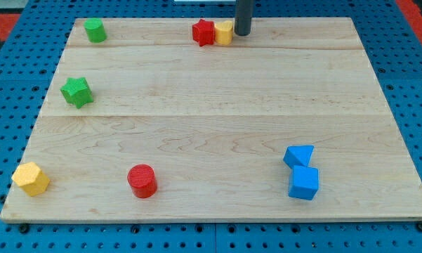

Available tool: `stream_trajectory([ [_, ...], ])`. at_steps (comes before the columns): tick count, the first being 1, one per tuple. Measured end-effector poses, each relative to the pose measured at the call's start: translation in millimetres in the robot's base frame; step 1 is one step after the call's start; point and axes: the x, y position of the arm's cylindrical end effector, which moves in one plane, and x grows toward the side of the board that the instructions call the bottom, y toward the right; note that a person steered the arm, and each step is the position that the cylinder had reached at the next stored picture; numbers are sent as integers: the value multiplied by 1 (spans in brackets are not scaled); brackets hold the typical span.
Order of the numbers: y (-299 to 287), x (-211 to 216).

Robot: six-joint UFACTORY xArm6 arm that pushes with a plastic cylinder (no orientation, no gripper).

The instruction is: Push the yellow heart into the yellow hexagon

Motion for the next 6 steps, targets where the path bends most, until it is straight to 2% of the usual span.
stream_trajectory([
  [1, -2, -22],
  [2, -57, 8],
  [3, -86, 74],
  [4, -82, 73],
  [5, -44, 35],
  [6, -9, 96],
])
